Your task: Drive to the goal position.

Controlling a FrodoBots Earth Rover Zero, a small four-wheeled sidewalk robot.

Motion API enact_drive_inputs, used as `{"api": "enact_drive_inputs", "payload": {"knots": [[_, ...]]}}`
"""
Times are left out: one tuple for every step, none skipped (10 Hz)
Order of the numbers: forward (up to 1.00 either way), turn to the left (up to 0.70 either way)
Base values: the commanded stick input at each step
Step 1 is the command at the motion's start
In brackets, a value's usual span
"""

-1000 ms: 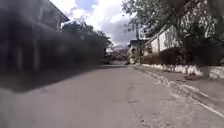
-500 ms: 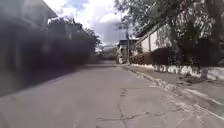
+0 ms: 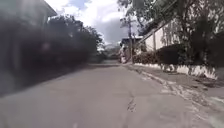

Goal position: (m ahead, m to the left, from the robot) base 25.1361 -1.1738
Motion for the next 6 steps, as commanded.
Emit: {"api": "enact_drive_inputs", "payload": {"knots": [[1.0, 0.0], [1.0, 0.0], [1.0, 0.0], [1.0, 0.0], [1.0, 0.0], [1.0, 0.0]]}}
